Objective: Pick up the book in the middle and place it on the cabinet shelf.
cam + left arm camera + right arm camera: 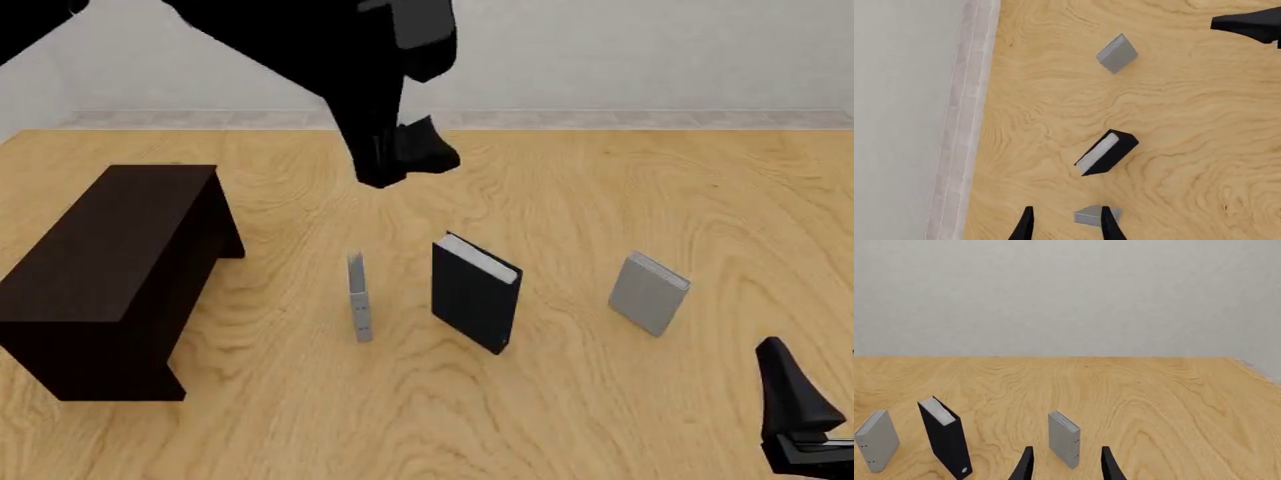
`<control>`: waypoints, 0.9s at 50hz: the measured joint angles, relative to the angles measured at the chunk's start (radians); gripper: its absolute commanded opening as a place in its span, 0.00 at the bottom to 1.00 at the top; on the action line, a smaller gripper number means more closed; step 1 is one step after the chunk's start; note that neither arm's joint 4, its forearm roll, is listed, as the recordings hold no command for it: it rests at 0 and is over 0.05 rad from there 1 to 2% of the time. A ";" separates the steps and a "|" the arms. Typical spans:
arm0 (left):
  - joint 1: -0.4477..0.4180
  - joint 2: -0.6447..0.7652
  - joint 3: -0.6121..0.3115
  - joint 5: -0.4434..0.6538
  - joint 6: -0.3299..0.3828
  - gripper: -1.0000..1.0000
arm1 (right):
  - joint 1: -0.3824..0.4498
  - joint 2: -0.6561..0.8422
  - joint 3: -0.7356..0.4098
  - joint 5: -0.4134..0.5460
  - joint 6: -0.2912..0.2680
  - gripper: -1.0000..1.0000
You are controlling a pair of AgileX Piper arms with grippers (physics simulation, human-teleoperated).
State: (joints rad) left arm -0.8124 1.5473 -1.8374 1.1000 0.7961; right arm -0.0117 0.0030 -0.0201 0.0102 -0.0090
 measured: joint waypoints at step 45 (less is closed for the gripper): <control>-0.097 0.045 0.111 0.070 0.230 1.00 | 0.000 0.001 0.004 -0.004 0.001 1.00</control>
State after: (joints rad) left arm -0.9096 1.5919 -1.7266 1.1705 1.0266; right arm -0.0120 0.0039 -0.0166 0.0063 -0.0081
